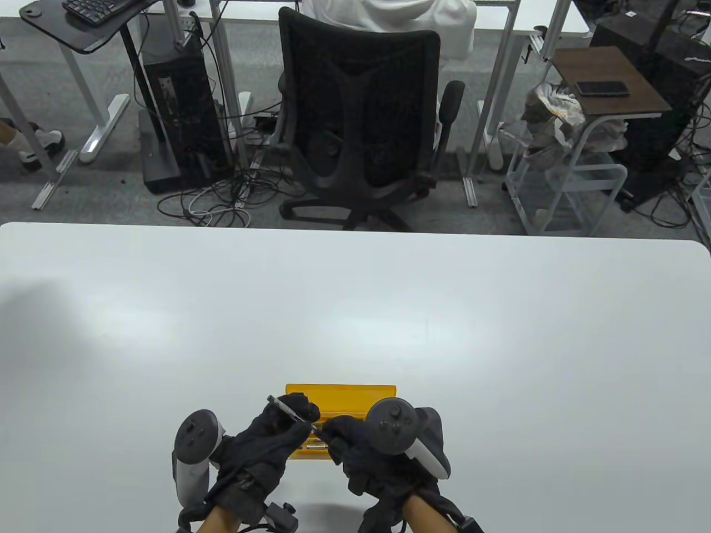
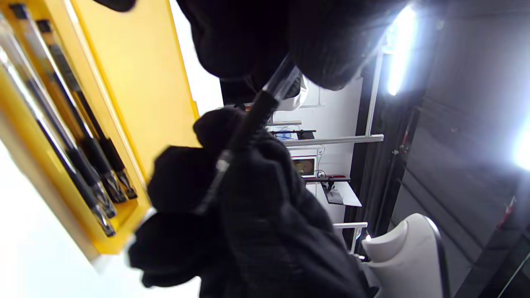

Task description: Cap pen on the opposite end

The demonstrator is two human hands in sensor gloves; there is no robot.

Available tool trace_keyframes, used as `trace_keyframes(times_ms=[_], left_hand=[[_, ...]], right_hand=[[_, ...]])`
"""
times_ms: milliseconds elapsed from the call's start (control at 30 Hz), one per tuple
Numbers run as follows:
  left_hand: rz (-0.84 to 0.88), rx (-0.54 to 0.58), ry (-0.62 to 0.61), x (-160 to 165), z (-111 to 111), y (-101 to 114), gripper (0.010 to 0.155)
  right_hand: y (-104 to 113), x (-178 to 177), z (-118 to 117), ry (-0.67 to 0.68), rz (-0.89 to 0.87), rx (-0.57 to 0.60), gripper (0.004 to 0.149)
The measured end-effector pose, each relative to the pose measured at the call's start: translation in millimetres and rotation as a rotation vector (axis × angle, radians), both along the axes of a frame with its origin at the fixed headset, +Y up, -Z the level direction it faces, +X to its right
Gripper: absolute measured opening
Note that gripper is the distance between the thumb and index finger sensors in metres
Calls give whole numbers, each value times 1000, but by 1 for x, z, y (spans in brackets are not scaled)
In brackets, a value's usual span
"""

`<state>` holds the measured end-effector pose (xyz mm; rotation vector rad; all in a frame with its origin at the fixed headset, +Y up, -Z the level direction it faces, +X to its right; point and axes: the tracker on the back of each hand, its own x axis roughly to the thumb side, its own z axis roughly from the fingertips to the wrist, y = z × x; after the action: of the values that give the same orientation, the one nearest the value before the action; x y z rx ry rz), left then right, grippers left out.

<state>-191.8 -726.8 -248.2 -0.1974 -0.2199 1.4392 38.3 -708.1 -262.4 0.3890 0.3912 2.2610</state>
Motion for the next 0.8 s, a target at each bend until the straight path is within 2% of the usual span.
trace_keyframes(times_ms=[133,233,367,467,500,533,567,667,800], left_hand=[[-15,31,44,3,2,1,55],[-99,107,100,1,1,6,56],[-162,184,141,1,2,13,57],[-207,242,191,-1,3,22,58],[-215,274,324,-14,1,27,57],[-263,306,390,-27,-1,32,56],[-337,336,446,-45,-4,33,56],[-290,300,397,-55,-3,23,58],[-427,370,344,-46,-3,27,59]], right_hand=[[0,4,0,-44,-40,-34,49],[-2,4,1,-58,-74,-66,49],[-1,3,2,-58,-63,-51,50],[6,0,6,-75,-57,37,49],[10,2,8,-123,85,98,48],[12,9,9,-109,174,164,48],[13,20,8,-127,160,212,48],[11,38,0,-271,-79,119,49],[8,43,1,-346,-5,193,49]])
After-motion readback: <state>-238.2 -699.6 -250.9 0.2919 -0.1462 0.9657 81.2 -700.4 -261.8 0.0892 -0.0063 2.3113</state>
